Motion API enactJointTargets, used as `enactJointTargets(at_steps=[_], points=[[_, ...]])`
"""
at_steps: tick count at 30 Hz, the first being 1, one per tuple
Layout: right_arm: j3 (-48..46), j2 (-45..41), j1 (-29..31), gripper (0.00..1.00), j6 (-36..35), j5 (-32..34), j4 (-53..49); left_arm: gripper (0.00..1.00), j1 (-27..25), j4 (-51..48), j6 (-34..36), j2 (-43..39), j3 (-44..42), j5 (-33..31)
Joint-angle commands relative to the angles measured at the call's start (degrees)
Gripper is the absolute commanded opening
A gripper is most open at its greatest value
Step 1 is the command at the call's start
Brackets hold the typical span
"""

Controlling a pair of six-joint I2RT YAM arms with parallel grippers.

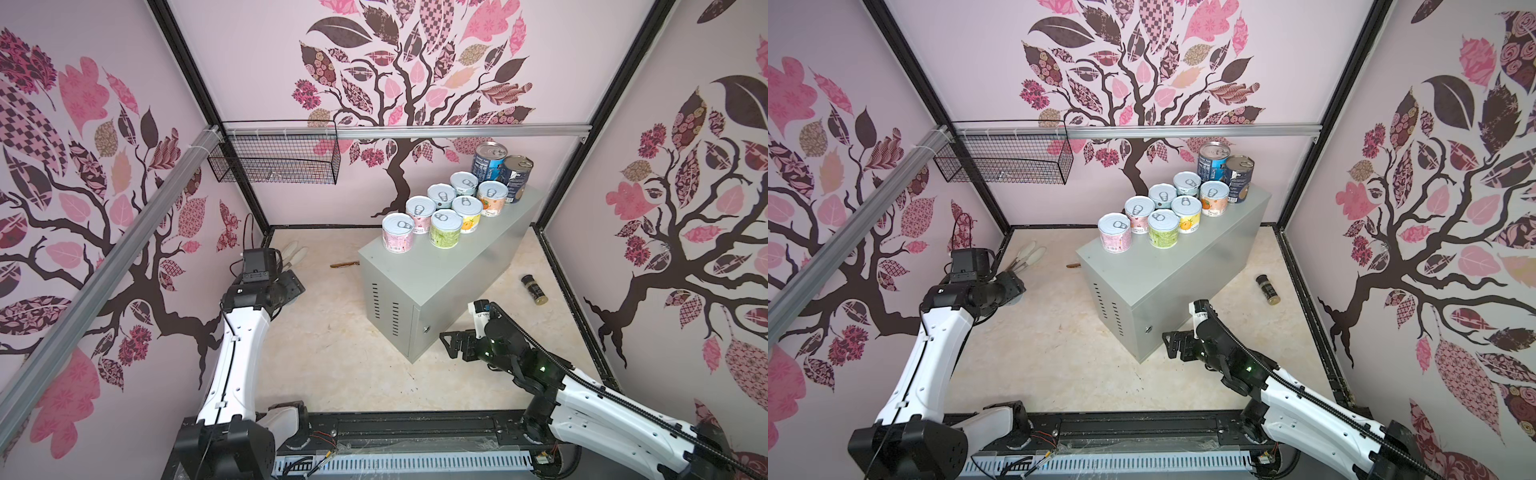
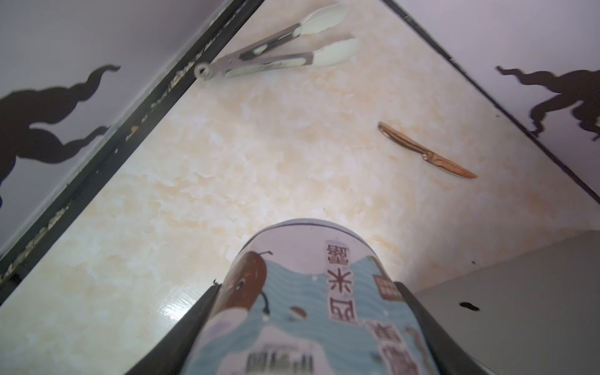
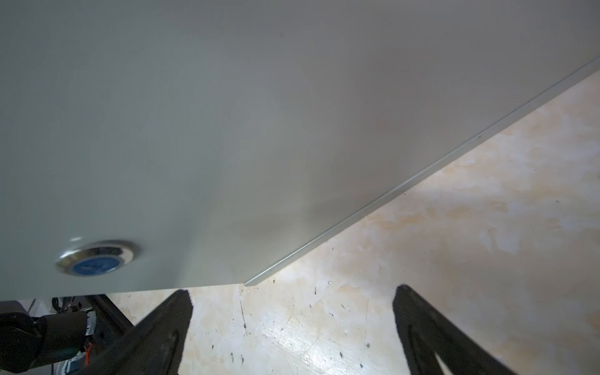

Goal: Place and organize the canned foods onto the counter
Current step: 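Lift the blue-and-white can with the left gripper while the right gripper rises, then carry the blue-and-white can with the left gripper up over the cabinet top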

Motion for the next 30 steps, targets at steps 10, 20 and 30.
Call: enactJointTargets(at_steps=[10, 20, 30], points=[[11.62, -6.27, -0.21, 1.00, -2.46, 11.56, -14.47, 0.43, -6.86, -4.80, 6.01, -10.58, 10.13, 4.79], [18.33, -5.79, -0.19, 1.00, -3.77, 16.88, -18.13, 0.44, -13.80, -12.63, 6.82, -11.98, 21.62, 9.49], [24.41, -2.38, -0.21, 1.00, -6.52, 19.83, -19.08, 0.44, -31.92, -15.67, 7.33, -7.43, 29.39, 1.01]])
